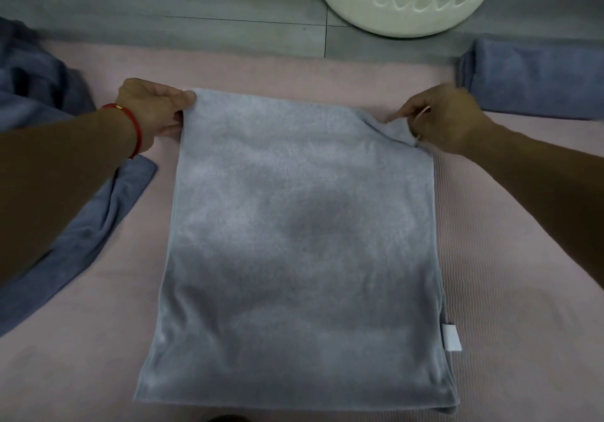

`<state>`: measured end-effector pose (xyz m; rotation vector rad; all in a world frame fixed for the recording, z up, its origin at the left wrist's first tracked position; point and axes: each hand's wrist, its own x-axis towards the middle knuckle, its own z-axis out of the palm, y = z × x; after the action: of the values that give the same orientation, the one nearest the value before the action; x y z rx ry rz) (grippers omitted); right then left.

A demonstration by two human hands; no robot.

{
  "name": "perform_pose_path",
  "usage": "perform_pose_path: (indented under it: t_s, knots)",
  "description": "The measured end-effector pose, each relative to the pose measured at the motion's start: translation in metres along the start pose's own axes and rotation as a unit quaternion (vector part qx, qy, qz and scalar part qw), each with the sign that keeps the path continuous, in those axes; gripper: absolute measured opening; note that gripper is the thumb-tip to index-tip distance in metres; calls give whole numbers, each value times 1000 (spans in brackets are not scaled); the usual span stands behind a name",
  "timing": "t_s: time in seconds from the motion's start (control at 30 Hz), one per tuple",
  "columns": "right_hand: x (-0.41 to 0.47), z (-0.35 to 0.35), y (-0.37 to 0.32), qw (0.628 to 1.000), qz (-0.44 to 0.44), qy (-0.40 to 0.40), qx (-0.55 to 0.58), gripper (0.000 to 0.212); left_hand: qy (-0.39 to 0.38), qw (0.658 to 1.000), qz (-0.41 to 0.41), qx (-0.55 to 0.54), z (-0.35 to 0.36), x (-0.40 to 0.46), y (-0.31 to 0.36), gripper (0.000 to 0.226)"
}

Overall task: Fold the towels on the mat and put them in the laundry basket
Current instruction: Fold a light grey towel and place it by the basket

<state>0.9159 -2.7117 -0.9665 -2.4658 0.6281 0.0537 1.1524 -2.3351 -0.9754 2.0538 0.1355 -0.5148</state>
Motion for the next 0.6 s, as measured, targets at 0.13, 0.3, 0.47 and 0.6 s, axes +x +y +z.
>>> perform_pose_path:
  t_s: [0.13,0.3,0.47,0.6]
  knots:
    - [23,-13,15,986,-16,166,-9,29,12,999,9,-50,2,3,-1,15]
    - [34,-18,17,993,17,71,92,19,26,998,-2,-57,7,15,-5,13]
    - [30,-18,16,942,151,34,297,12,37,999,-14,-21,7,25,-7,18]
    - [35,-11,18,944,173,30,280,9,39,999,-18,-14,10,23,-4,23]
